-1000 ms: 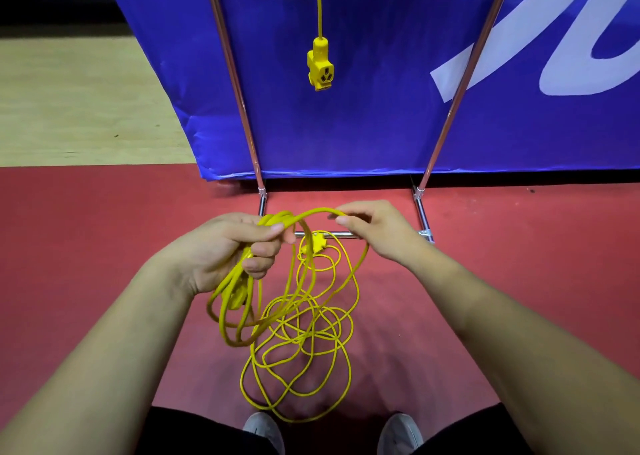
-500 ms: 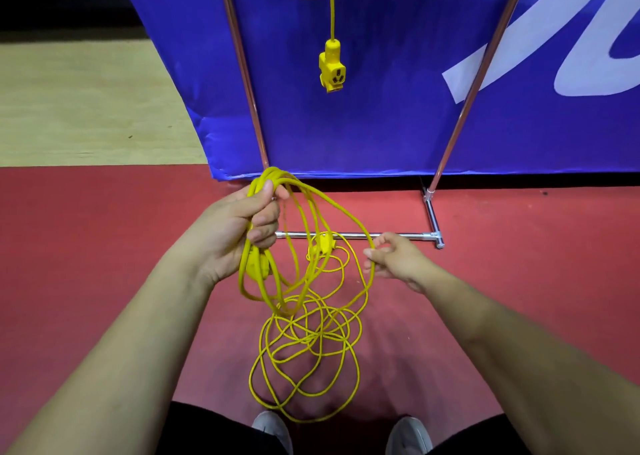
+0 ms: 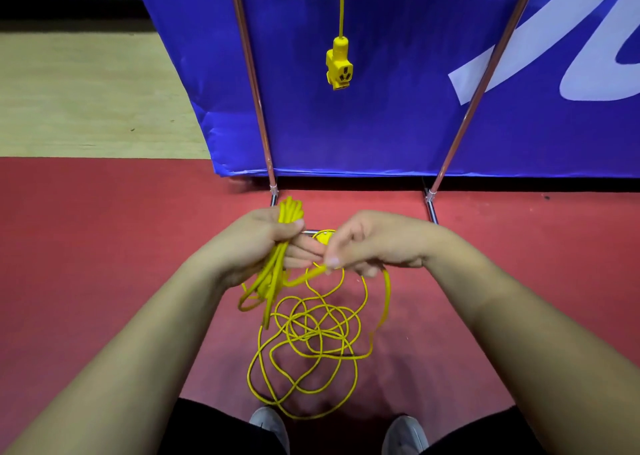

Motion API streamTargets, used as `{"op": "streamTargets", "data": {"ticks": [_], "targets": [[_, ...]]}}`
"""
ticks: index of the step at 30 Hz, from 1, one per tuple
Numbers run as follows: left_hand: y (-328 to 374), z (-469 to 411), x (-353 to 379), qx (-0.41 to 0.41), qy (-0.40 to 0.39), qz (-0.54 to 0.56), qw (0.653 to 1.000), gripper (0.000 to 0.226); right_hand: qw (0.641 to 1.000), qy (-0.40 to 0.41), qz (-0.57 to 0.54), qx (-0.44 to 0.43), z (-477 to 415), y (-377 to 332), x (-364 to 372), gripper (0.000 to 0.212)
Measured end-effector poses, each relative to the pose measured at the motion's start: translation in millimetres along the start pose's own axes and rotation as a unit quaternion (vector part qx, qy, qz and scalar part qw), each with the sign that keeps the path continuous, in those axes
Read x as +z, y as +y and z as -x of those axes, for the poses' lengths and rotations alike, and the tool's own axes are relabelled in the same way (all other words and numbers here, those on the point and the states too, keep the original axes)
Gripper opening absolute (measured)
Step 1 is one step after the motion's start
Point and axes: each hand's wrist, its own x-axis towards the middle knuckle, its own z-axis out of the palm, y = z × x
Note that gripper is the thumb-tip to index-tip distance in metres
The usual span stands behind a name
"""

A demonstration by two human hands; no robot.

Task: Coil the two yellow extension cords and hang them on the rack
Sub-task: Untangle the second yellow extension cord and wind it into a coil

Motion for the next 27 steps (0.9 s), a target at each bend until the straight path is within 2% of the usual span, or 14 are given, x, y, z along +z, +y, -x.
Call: {"op": "streamTargets", "data": {"ticks": [2, 4, 8, 11, 14, 18, 22, 24, 27], "targets": [[3.1, 3.4, 3.4, -0.001, -0.034, -0.002, 0.999, 0.011, 0.989, 0.09, -0.09, -0.073, 1.4, -6.8, -7.7, 0.007], [10.2, 6.2, 1.1, 0.025, -0.054, 0.041, 0.997, 0.007, 0.979, 0.133, -0.126, -0.093, 3.4, 2.8, -18.3, 0.008], [20.2, 8.4, -9.1, 0.033, -0.044, 0.135, 0.989, 0.006, 0.974, 0.204, -0.092, -0.025, 10.8, 48.9, -30.8, 0.008], [18.0, 8.5, -8.6, 0.015, -0.051, 0.096, 0.994, 0.002, 0.965, 0.237, -0.112, 0.009, 12.6, 68.6, -33.9, 0.005], [12.6, 6.0, -1.5, -0.024, -0.047, 0.048, 0.997, 0.011, 0.952, 0.286, -0.104, -0.026, 9.6, 59.0, -32.3, 0.006], [7.0, 2.7, 9.9, -0.052, -0.054, 0.056, 0.996, 0.015, 0.956, 0.277, 0.016, -0.093, 8.6, 18.1, -17.0, 0.003], [6.8, 2.6, 5.9, -0.014, -0.054, 0.048, 0.997, 0.011, 0.955, 0.248, 0.072, -0.145, -5.5, 0.0, 10.3, 0.011], [9.2, 3.5, -1.1, 0.007, -0.064, 0.085, 0.994, 0.006, 0.961, 0.241, 0.08, -0.113, -5.7, 9.6, 3.1, 0.018], [15.3, 5.9, -14.0, 0.02, -0.061, 0.149, 0.987, 0.016, 0.979, 0.172, 0.111, -0.011, 5.2, 46.9, -17.8, 0.02]]}}
